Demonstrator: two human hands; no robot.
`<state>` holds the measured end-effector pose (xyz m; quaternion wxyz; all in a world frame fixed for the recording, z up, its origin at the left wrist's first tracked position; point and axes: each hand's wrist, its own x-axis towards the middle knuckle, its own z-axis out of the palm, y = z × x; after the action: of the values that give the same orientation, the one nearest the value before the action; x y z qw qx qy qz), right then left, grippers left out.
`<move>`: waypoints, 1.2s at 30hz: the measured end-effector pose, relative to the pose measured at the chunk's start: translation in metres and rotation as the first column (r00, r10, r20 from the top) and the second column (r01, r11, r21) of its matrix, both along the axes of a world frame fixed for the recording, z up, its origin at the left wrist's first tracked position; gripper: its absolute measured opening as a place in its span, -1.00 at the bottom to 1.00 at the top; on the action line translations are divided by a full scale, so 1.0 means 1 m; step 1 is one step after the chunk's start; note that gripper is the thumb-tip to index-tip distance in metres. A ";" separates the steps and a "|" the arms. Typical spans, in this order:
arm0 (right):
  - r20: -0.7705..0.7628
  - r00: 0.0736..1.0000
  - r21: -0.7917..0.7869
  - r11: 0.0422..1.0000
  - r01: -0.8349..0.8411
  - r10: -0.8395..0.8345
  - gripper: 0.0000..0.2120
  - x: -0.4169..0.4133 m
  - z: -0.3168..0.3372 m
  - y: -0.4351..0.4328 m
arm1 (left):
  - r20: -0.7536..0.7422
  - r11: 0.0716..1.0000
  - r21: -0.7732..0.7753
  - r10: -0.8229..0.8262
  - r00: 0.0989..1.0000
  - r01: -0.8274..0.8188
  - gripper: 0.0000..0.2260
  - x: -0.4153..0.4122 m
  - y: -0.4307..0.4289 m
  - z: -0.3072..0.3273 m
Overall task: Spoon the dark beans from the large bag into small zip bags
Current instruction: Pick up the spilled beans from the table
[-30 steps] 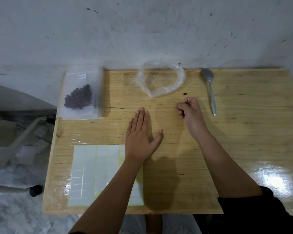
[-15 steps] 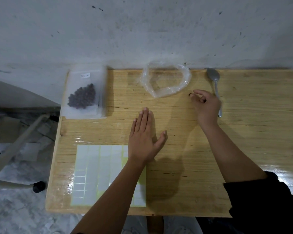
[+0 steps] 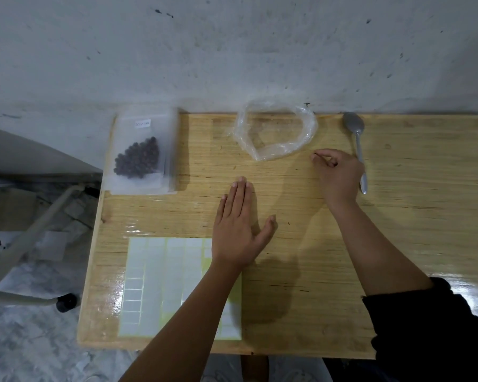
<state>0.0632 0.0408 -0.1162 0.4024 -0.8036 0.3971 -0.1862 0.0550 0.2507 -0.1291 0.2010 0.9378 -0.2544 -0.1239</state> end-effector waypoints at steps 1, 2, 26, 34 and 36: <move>-0.013 1.000 -0.001 1.000 0.002 -0.002 -0.87 0.000 0.000 0.000 | 0.003 1.000 -0.006 0.001 1.000 -0.001 -0.30 0.000 0.000 0.000; -0.032 0.999 -0.004 1.000 0.000 0.000 -0.88 0.001 0.000 0.000 | 0.005 1.000 -0.009 -0.001 1.000 0.001 -0.30 0.000 0.000 0.000; -0.004 0.996 0.158 0.984 0.086 -0.086 -0.95 -0.024 0.057 0.006 | -0.123 0.905 -0.401 0.100 0.987 -0.142 -0.46 0.120 -0.055 0.060; 0.076 0.984 0.178 0.974 0.143 -0.159 -0.96 -0.062 0.093 -0.017 | -0.063 0.959 -0.278 0.030 0.998 -0.047 -0.55 0.113 -0.071 0.072; 0.095 0.977 0.182 0.968 0.170 -0.189 -0.94 -0.076 0.106 -0.025 | -0.063 0.941 -0.337 -0.035 0.997 0.012 -0.58 0.100 -0.088 0.087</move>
<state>-0.0124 0.0155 -0.0101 0.4736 -0.7146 0.4599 -0.2312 0.1552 0.1624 -0.0417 0.3653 0.8818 -0.2761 -0.1131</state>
